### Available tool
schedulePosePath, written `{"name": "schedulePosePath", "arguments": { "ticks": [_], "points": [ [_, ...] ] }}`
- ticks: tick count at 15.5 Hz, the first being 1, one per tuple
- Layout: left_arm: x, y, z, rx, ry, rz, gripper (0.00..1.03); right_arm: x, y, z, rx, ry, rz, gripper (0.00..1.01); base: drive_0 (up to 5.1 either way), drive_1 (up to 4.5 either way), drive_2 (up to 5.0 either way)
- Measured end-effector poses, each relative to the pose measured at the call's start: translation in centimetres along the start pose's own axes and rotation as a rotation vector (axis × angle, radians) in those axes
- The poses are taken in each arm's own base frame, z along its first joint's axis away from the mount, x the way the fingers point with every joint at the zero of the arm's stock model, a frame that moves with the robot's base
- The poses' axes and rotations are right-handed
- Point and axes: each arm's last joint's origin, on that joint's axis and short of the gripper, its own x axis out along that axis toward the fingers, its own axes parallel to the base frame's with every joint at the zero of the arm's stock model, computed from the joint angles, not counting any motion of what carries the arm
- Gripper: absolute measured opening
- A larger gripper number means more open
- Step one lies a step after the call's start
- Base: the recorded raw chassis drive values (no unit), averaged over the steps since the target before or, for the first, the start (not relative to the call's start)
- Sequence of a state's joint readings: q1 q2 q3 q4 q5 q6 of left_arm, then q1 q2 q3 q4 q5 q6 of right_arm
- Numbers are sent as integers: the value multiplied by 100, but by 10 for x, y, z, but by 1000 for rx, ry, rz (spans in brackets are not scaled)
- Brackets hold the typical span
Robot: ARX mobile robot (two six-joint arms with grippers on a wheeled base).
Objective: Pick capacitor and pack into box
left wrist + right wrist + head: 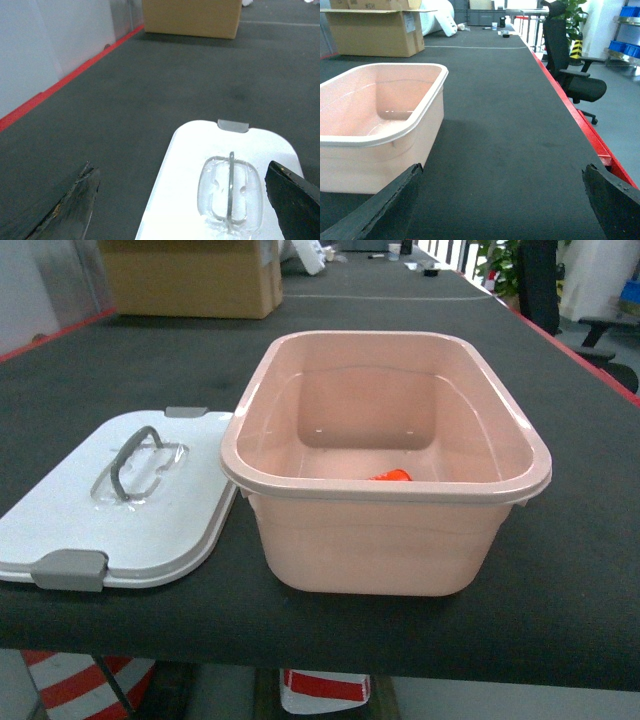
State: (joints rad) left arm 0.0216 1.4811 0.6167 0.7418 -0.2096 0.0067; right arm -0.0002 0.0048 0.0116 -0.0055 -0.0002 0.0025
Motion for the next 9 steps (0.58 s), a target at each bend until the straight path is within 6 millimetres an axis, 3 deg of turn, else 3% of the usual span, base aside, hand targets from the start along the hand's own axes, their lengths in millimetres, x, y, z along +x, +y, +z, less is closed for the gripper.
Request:
{"name": "schedulePosePath", "arguments": {
  "ticks": [6,9],
  "points": [
    [53,-32,-50,28,101,-111,98,0,0,0,0,0,0,98,0,0,0],
    [89,-36,-69,30,129,-123,98,0,0,0,0,0,0,98,0,0,0]
  ]
}}
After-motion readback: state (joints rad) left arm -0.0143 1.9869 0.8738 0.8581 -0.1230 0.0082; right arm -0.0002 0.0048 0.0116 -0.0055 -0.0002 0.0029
